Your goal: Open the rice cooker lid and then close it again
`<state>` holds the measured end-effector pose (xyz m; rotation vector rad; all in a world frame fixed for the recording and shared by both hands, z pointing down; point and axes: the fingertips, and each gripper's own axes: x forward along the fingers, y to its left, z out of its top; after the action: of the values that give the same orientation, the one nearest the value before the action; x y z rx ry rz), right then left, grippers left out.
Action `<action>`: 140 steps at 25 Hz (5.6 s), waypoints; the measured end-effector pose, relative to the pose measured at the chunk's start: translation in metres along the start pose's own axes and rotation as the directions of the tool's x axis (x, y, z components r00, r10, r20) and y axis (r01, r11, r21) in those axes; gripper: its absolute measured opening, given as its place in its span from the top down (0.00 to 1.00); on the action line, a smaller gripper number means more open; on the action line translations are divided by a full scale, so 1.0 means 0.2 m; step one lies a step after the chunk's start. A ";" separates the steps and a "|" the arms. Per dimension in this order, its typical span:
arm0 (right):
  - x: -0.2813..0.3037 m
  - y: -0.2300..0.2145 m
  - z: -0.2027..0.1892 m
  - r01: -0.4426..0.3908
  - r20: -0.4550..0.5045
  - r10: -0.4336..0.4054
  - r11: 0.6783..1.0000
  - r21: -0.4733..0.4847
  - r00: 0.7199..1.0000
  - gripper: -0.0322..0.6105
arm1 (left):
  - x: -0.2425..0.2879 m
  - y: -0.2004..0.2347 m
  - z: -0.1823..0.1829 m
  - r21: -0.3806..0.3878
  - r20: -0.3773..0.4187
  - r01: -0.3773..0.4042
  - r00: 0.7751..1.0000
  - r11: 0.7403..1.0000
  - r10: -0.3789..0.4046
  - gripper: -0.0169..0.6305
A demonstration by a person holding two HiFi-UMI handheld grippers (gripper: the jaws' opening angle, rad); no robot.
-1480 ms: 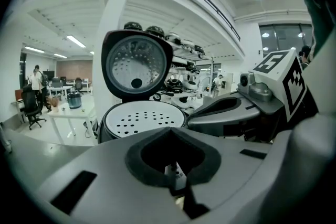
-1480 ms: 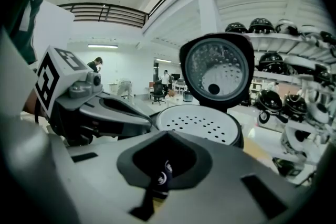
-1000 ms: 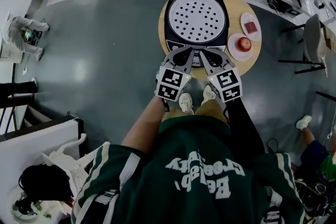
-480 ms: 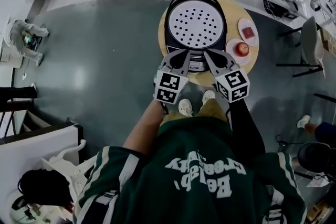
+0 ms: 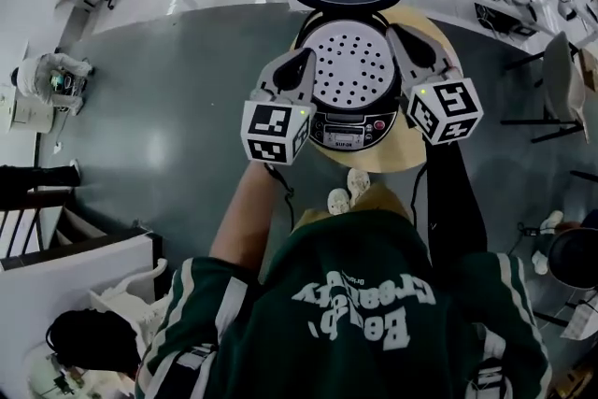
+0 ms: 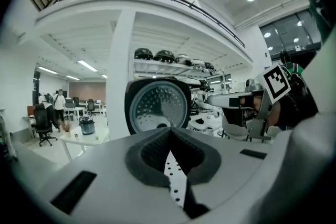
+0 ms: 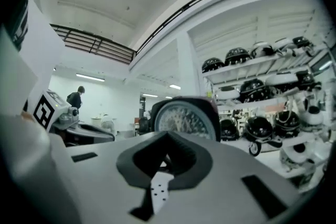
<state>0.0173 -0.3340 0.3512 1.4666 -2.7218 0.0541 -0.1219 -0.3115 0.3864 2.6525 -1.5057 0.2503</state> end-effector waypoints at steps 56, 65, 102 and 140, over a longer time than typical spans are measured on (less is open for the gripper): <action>0.28 -0.15 0.17 -0.190 -0.203 0.200 0.980 0.065 0.959 0.95 | 0.24 0.15 0.50 0.081 0.006 -0.012 1.000 0.997 0.012 0.97; 0.11 -0.02 -0.10 -0.187 -0.227 0.221 0.969 0.163 0.948 0.95 | 0.05 0.04 0.14 -0.024 -0.044 0.043 0.998 0.999 -0.044 0.97; 0.00 0.16 -0.56 -0.193 -0.256 0.229 0.968 0.161 0.939 0.95 | -0.01 -0.06 -0.51 -0.168 -0.159 0.021 0.986 0.986 -0.048 0.97; 0.02 0.24 -0.73 -0.219 -0.497 0.160 0.974 -0.063 0.853 0.95 | 0.02 -0.11 -0.59 -0.074 -0.285 0.044 0.956 0.996 -0.063 0.97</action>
<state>-0.0222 -0.3031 0.4971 0.9768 -2.3880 0.2357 -0.1136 -0.2851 0.5037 2.4697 -1.3249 0.5453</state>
